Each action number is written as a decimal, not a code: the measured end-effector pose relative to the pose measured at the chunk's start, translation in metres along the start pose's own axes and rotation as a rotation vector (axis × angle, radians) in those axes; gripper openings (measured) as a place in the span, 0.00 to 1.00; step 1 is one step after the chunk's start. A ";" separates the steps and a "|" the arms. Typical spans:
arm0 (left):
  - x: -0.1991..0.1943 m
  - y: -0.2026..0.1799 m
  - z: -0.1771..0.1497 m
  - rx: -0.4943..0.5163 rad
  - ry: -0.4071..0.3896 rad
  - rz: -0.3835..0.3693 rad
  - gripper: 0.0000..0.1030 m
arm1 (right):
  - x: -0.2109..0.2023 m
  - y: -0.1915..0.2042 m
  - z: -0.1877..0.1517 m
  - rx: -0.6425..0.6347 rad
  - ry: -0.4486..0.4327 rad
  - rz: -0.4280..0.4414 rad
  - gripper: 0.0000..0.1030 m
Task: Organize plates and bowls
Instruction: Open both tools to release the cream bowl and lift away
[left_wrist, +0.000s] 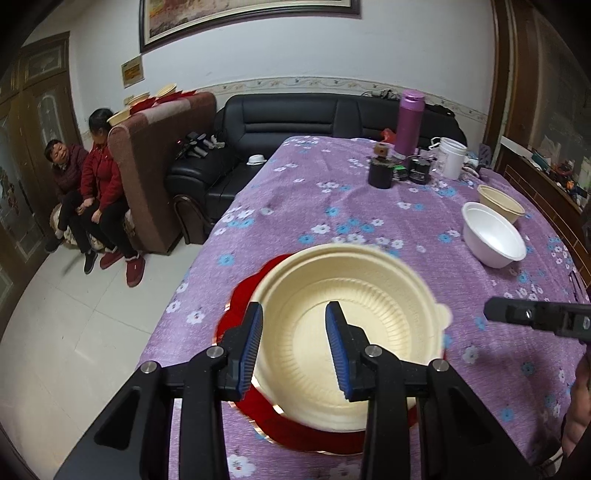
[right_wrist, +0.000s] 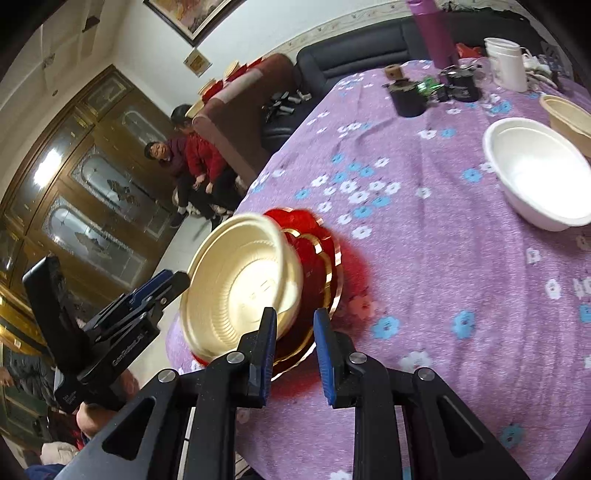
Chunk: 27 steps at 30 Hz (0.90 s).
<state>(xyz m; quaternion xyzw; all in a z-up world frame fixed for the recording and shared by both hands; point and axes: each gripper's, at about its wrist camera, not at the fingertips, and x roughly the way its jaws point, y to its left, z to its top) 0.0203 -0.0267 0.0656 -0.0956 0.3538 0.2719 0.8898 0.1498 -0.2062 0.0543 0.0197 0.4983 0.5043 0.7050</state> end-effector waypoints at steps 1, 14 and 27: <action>-0.002 -0.007 0.002 0.009 -0.007 -0.008 0.34 | -0.004 -0.004 0.002 0.004 -0.012 -0.002 0.23; -0.004 -0.120 0.019 0.181 -0.021 -0.174 0.38 | -0.067 -0.076 0.043 0.065 -0.196 -0.120 0.23; 0.066 -0.208 0.054 0.180 0.075 -0.248 0.38 | -0.079 -0.185 0.057 0.133 -0.226 -0.208 0.23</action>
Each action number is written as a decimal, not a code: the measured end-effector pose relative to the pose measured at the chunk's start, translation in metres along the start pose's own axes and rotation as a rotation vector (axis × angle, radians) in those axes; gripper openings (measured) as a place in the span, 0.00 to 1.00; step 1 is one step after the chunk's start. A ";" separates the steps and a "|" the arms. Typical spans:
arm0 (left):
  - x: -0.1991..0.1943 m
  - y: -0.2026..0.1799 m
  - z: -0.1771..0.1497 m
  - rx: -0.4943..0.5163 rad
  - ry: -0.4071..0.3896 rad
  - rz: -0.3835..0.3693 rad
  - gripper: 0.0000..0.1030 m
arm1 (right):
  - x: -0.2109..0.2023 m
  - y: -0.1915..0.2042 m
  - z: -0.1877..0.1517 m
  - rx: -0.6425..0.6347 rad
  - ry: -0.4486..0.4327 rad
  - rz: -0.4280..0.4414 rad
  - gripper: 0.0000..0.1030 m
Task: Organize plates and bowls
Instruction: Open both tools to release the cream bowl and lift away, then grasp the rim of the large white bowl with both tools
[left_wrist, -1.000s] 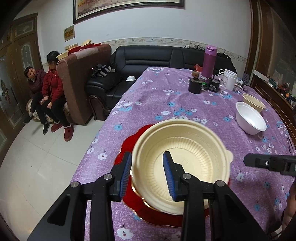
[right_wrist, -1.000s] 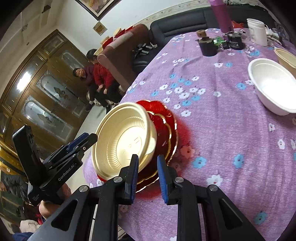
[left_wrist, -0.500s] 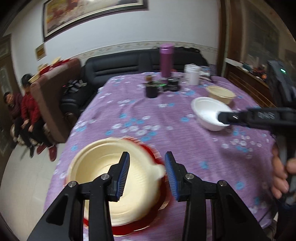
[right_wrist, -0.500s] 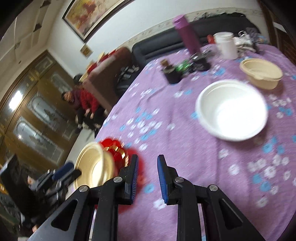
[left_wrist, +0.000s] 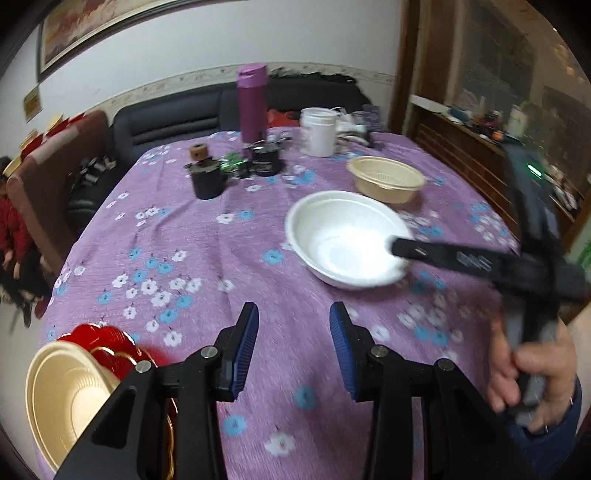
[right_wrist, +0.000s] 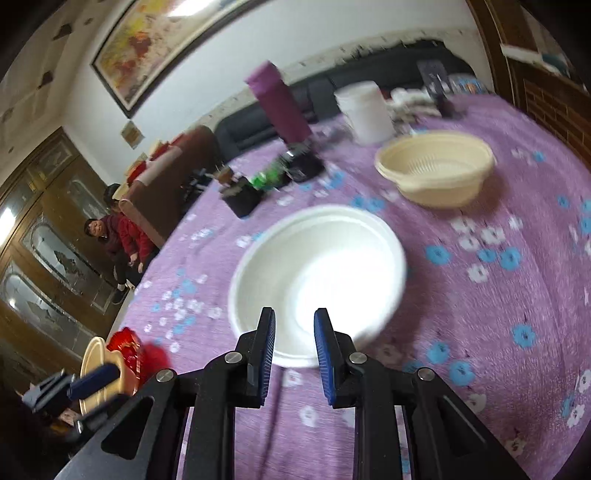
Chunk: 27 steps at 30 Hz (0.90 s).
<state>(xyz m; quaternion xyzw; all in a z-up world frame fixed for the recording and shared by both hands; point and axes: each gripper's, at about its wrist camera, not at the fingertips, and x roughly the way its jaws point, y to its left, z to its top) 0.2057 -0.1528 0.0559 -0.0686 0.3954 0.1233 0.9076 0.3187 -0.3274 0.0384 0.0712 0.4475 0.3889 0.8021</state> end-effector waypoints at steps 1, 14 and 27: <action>0.005 0.004 0.005 -0.020 0.003 0.006 0.38 | 0.000 -0.005 0.001 0.010 0.003 0.000 0.23; 0.096 0.005 0.060 -0.194 0.096 0.015 0.38 | -0.006 -0.053 0.008 0.181 -0.049 -0.089 0.23; 0.122 0.002 0.060 -0.176 0.110 -0.029 0.08 | 0.005 -0.061 0.008 0.203 -0.031 -0.066 0.23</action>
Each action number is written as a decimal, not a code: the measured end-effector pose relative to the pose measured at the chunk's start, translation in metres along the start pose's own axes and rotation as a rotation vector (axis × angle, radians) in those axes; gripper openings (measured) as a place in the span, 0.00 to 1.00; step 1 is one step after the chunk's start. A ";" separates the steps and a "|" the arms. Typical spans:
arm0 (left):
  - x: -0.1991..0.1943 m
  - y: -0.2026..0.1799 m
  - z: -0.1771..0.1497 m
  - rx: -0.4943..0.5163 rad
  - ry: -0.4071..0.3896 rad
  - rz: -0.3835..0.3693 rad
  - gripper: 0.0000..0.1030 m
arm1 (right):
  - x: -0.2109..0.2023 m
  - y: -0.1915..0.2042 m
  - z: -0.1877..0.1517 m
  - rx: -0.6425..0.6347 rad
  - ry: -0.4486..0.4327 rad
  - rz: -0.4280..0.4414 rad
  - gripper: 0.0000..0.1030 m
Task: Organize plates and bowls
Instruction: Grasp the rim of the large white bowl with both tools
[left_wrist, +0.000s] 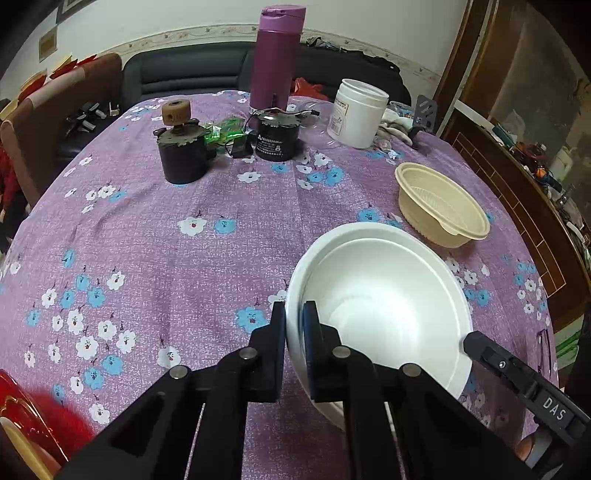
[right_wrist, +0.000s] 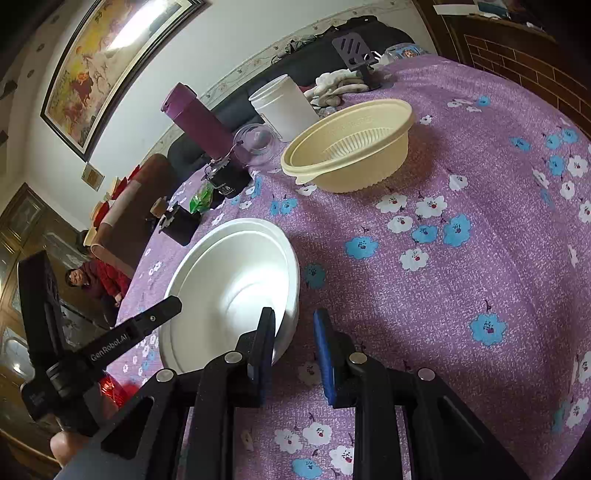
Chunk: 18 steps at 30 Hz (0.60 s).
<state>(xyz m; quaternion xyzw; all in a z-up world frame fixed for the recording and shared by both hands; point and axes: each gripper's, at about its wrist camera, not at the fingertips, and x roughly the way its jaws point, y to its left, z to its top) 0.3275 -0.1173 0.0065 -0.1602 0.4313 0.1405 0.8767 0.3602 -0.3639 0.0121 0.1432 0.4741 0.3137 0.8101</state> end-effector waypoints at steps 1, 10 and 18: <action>-0.001 0.000 -0.001 0.001 -0.001 -0.001 0.08 | -0.001 0.001 0.000 -0.009 -0.004 -0.008 0.23; -0.016 -0.002 -0.008 0.019 -0.021 0.001 0.09 | -0.006 0.016 -0.004 -0.089 -0.041 -0.018 0.15; -0.048 0.001 -0.017 0.031 -0.070 0.032 0.09 | -0.020 0.031 -0.009 -0.153 -0.070 0.009 0.15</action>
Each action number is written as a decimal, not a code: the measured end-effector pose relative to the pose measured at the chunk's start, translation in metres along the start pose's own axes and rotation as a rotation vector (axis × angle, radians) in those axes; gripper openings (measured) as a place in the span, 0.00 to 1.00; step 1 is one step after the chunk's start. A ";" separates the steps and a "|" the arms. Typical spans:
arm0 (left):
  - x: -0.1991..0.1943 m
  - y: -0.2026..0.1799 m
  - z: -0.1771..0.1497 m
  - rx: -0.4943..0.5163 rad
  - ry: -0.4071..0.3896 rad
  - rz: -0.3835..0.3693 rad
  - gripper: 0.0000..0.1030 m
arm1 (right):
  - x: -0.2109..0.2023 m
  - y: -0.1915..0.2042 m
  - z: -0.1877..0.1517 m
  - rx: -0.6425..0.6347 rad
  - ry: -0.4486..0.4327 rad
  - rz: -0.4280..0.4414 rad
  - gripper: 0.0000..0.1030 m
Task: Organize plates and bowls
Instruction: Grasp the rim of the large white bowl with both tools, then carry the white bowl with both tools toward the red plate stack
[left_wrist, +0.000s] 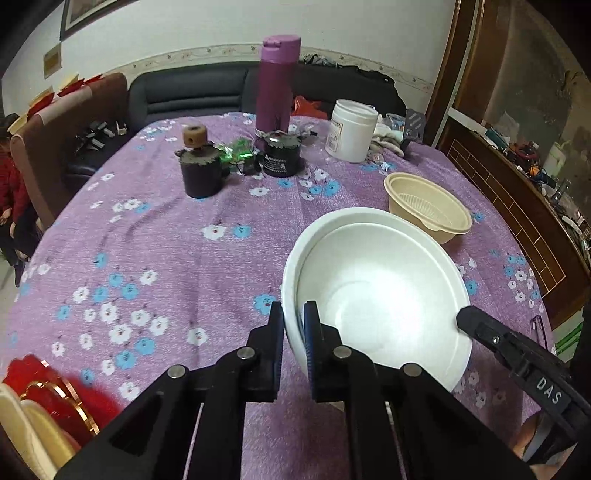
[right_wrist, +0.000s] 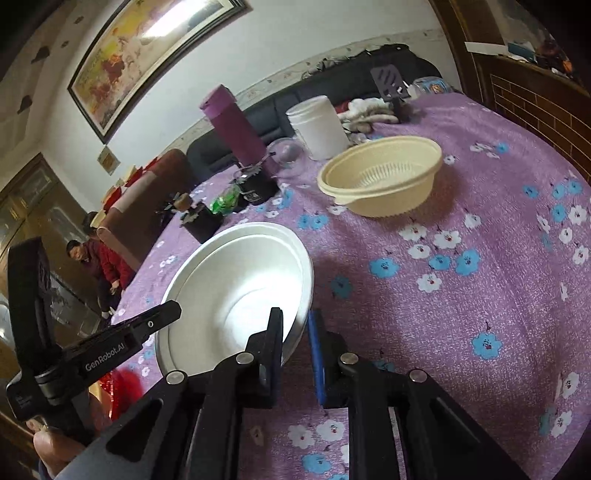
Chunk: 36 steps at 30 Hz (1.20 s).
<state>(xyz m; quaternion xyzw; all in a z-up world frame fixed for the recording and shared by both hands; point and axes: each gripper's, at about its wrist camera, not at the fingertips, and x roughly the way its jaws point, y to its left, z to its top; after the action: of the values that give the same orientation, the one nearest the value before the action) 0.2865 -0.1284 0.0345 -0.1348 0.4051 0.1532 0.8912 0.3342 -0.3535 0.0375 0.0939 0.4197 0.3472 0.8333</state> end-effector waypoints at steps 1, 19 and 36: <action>-0.006 0.003 -0.002 0.000 -0.008 0.002 0.09 | -0.002 0.003 0.000 -0.007 -0.004 0.011 0.15; -0.121 0.080 -0.052 -0.025 -0.117 0.014 0.13 | -0.067 0.110 -0.039 -0.135 -0.024 0.162 0.17; -0.198 0.190 -0.116 -0.129 -0.167 0.138 0.15 | -0.028 0.220 -0.090 -0.227 0.175 0.374 0.17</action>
<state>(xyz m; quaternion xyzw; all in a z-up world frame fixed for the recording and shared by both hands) 0.0113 -0.0288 0.0904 -0.1502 0.3269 0.2505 0.8988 0.1436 -0.2216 0.0971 0.0454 0.4240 0.5473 0.7202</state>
